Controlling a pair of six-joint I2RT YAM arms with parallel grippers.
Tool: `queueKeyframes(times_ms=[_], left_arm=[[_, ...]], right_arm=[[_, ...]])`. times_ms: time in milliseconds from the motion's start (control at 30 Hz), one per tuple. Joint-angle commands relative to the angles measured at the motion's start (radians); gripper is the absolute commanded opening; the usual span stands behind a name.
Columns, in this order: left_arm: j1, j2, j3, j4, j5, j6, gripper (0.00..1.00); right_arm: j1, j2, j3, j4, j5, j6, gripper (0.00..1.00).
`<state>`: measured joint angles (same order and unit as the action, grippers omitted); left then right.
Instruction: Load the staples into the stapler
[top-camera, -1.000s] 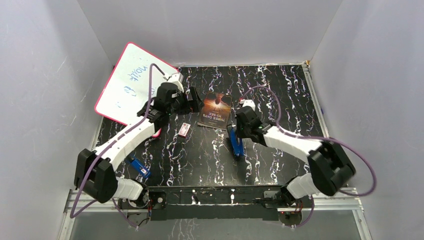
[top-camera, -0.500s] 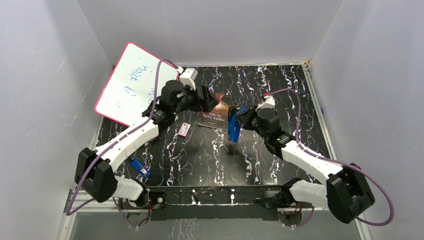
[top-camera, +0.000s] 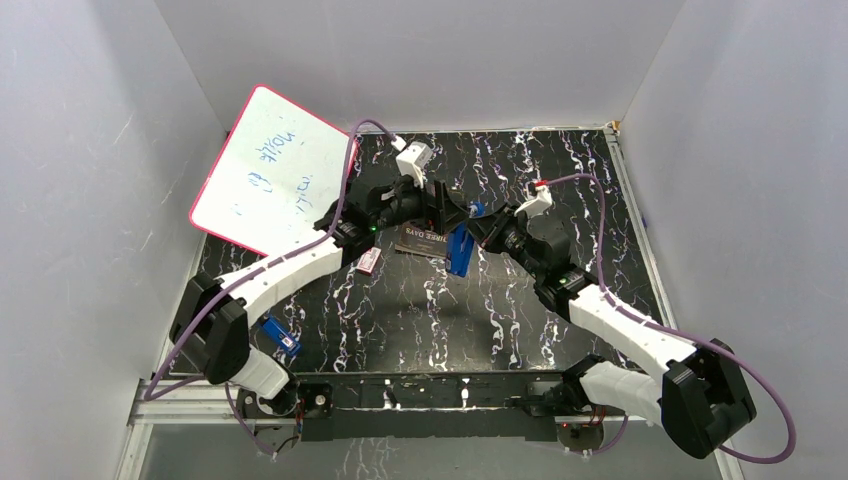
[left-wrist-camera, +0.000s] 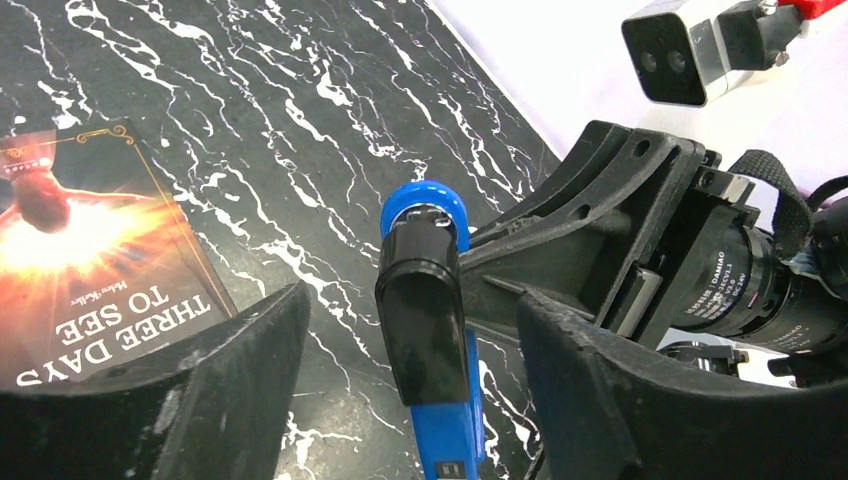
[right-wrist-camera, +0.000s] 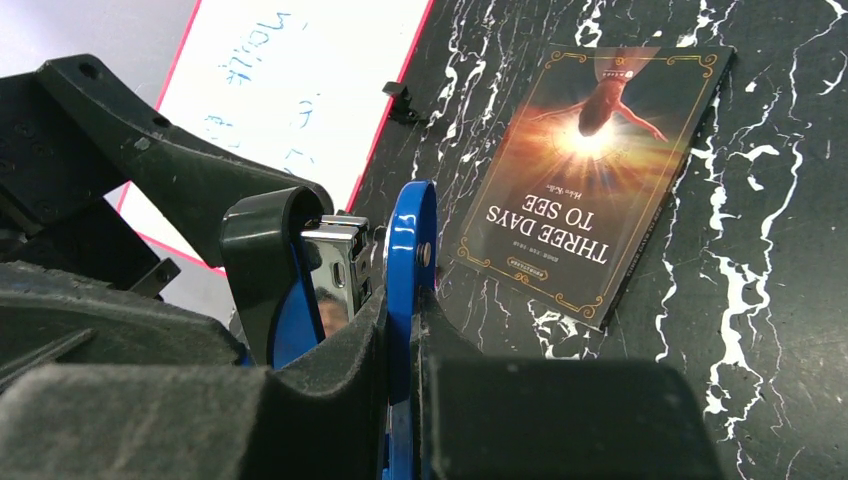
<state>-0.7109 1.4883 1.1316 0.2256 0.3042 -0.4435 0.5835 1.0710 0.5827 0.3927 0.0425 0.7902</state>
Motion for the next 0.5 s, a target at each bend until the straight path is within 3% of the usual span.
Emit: queueKeyframes(times_ms=[0, 333, 367, 467], left_arm=[[-0.011, 0.003, 0.061, 0.057, 0.039, 0.0, 0.69], [-0.025, 0.034, 0.096, 0.021, 0.047, -0.03, 0.39], [-0.026, 0.03, 0.092, 0.013, 0.04, -0.032, 0.34], [-0.027, 0.014, 0.083, -0.024, 0.0, -0.024, 0.06]], right_arm=[[-0.003, -0.045, 0.084, 0.106, -0.033, 0.031, 0.0], [-0.005, -0.029, 0.09, 0.099, -0.027, 0.045, 0.0], [-0.005, -0.027, 0.088, 0.098, -0.016, 0.049, 0.0], [-0.006, -0.022, 0.074, 0.111, 0.017, 0.055, 0.0]])
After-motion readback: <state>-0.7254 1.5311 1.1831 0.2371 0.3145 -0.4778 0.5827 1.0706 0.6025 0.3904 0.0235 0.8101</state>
